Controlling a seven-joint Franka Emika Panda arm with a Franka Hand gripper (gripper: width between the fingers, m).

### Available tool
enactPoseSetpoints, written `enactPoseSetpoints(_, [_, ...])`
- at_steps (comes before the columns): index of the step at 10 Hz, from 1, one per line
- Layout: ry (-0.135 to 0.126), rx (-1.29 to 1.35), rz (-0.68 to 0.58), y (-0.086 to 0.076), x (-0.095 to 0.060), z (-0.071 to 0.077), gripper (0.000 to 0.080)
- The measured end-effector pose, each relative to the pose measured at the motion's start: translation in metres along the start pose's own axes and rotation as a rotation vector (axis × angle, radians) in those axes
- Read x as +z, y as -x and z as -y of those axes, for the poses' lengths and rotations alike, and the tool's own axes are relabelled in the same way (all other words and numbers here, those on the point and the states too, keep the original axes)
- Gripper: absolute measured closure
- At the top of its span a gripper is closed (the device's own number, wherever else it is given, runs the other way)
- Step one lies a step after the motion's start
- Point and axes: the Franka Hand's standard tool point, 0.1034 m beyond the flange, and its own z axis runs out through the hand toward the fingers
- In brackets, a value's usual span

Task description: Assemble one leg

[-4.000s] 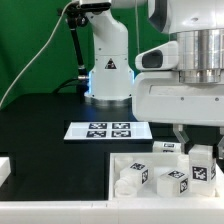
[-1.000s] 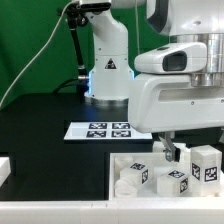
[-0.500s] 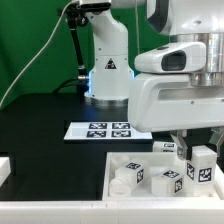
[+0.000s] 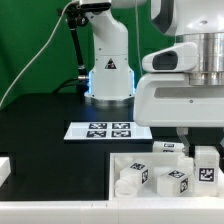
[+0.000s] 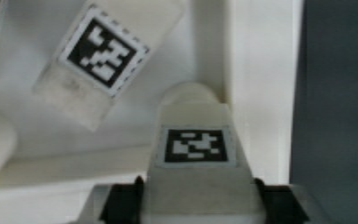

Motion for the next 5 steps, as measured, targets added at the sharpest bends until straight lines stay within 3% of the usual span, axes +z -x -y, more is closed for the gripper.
enactPoseSetpoints(4, [-0.002, 0.493, -0.002, 0.0006, 0.0006, 0.0026, 0.0515])
enactPoseSetpoints(5, [0.011, 0.604, 0.016, 0.0007, 0.0008, 0.0044, 0.0515])
